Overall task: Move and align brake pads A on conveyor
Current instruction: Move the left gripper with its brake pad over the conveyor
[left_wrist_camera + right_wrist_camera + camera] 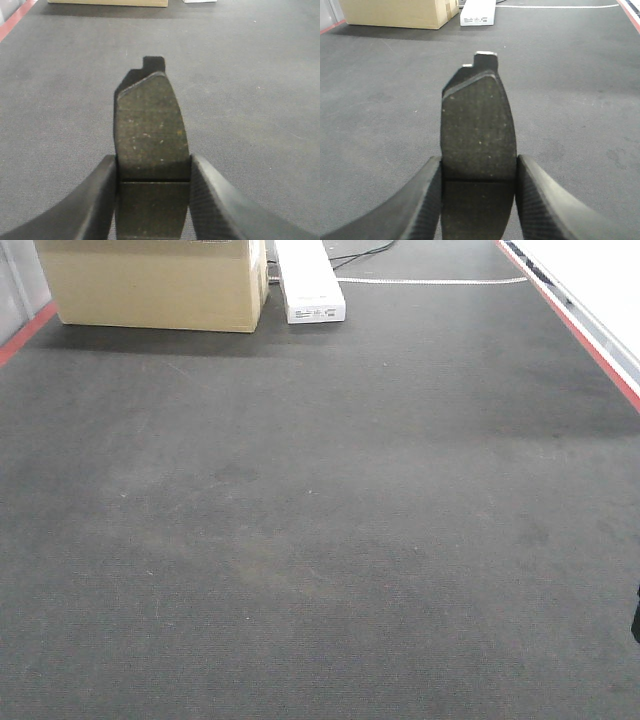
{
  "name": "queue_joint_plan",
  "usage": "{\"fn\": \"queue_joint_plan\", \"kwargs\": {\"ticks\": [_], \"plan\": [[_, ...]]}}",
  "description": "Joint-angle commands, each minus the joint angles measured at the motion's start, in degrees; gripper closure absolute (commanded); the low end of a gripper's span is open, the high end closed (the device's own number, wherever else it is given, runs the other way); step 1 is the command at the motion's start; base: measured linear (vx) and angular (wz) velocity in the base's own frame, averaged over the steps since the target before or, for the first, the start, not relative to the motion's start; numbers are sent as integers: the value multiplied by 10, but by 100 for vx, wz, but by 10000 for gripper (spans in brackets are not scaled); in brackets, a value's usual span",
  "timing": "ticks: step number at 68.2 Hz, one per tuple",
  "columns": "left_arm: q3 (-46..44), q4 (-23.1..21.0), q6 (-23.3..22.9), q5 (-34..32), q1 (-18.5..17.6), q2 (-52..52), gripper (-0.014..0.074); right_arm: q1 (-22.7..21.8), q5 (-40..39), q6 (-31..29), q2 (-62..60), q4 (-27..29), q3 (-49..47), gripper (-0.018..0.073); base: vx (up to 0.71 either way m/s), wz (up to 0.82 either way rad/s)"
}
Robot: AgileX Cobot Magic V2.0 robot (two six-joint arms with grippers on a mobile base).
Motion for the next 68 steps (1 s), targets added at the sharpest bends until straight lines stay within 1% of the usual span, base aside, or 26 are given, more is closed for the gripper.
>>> {"fn": "queue_joint_plan", "kwargs": {"ticks": [1, 51, 57, 63, 68], "plan": [[-17, -5, -1, -57, -2, 3, 603, 0, -55, -5, 1, -9, -17, 566, 0, 0], [-17, -4, -1, -57, -2, 3, 603, 0, -55, -5, 1, -9, -17, 566, 0, 0], [-17, -4, -11, -51, -2, 3, 603, 0, -55, -5, 1, -9, -17, 566, 0, 0], [-18, -4, -18, -58, -2, 13, 602, 0, -55, -5, 1, -9, -17, 566, 0, 0], [-31, -4, -18, -60, -2, 45, 601, 0, -55, -5, 1, -9, -17, 566, 0, 0]]}}
